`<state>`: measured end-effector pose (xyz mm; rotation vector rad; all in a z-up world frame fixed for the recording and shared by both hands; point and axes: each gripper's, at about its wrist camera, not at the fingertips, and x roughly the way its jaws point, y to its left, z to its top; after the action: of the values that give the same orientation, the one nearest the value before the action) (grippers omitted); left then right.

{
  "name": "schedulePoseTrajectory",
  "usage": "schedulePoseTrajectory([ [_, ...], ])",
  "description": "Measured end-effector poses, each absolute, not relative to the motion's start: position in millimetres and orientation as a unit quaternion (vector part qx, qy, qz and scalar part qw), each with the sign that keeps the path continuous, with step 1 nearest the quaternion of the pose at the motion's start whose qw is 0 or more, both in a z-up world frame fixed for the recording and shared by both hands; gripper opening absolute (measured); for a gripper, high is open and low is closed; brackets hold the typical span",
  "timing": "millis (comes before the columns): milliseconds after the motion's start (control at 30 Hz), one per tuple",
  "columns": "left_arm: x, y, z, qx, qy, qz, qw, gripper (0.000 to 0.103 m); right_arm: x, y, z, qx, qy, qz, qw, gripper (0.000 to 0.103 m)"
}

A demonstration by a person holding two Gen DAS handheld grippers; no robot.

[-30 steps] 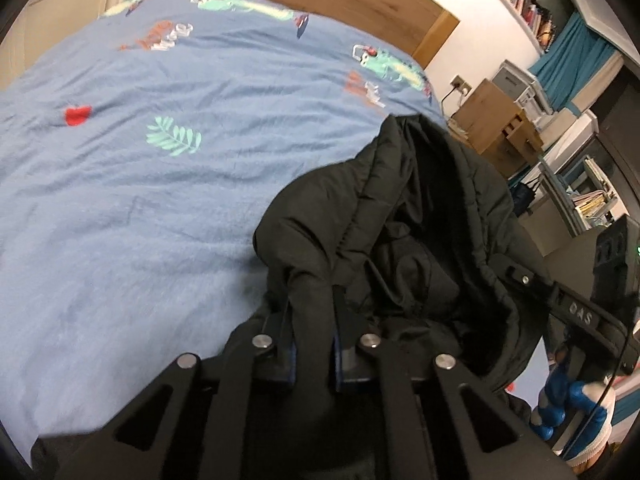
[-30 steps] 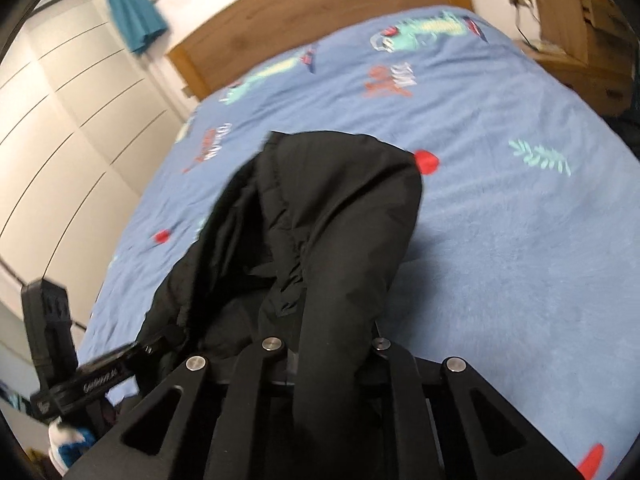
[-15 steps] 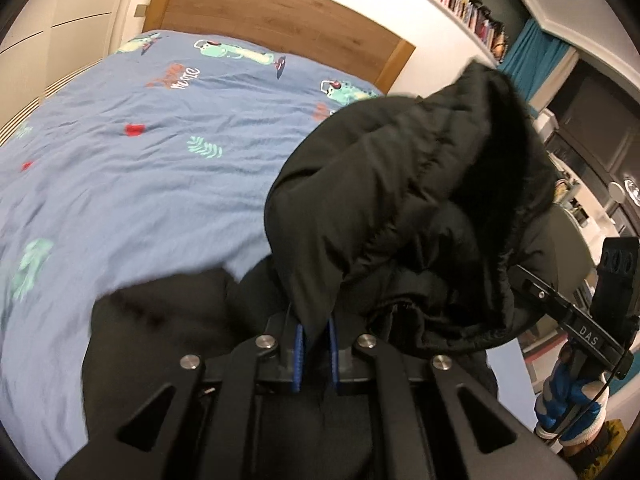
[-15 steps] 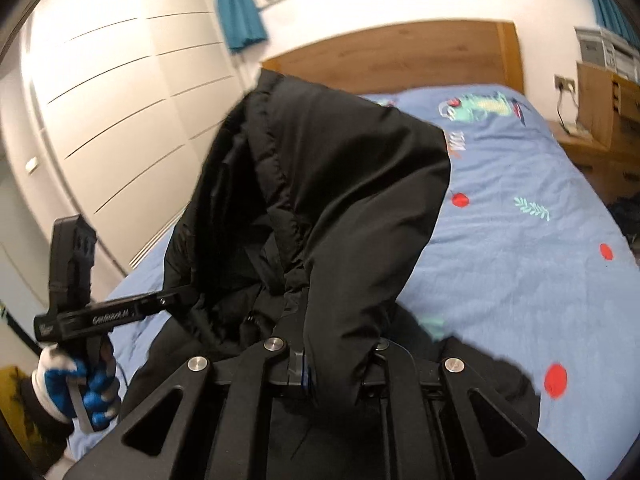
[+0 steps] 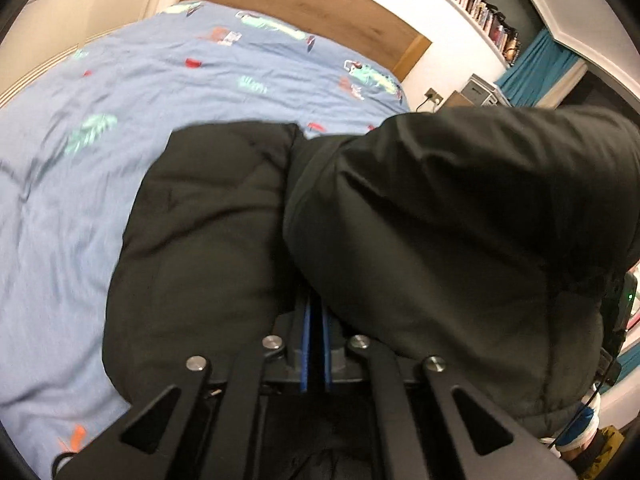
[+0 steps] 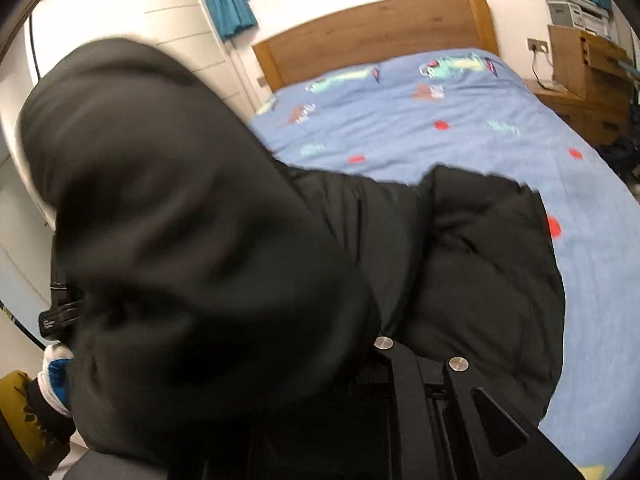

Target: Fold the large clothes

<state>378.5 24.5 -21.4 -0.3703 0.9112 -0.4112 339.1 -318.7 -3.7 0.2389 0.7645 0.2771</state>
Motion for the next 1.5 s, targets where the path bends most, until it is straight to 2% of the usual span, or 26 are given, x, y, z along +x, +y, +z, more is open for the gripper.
schedulePoseTrajectory([
  [333,365.9,20.3,-44.7,-0.145,0.451,-0.180,0.862,0.004,340.2,-313.3,-41.5,0.064,0.384,0.117,0.913,0.017],
  [533,348.2,19.6,-40.4,-0.132,0.453,-0.165,0.866,0.004,345.1,-307.3,-59.9,0.017,0.392,0.099,0.915,0.018],
  [600,341.4,21.7,-37.3,-0.133,0.453,-0.160,0.867,0.006,344.3,-307.5,-57.4,0.011,0.390,0.095,0.916,0.025],
  [667,332.3,22.9,-34.7,-0.136,0.455,-0.156,0.866,0.006,343.9,-306.4,-56.7,-0.001,0.390,0.090,0.916,0.038],
  [767,316.1,21.1,-29.4,-0.138,0.458,-0.156,0.864,0.006,336.8,-308.0,-56.2,-0.005,0.395,0.084,0.915,0.049],
  [867,297.5,20.2,-22.7,-0.141,0.459,-0.155,0.864,0.006,327.4,-315.6,-53.1,0.007,0.394,0.078,0.916,0.053],
  [1167,275.8,27.2,-0.8,-0.146,0.459,-0.155,0.863,0.007,295.7,-346.7,-38.2,0.034,0.390,0.053,0.919,0.056],
  [1267,274.8,30.9,23.9,-0.145,0.439,-0.156,0.873,0.017,273.6,-361.8,-20.4,0.046,0.381,0.044,0.922,0.056],
  [1333,278.8,32.6,45.0,-0.146,0.421,-0.158,0.881,0.030,275.2,-369.7,0.2,0.055,0.369,0.042,0.927,0.056],
  [1500,304.1,21.9,88.2,-0.141,0.393,-0.172,0.892,0.033,287.4,-355.7,48.3,0.061,0.341,0.063,0.936,0.060],
])
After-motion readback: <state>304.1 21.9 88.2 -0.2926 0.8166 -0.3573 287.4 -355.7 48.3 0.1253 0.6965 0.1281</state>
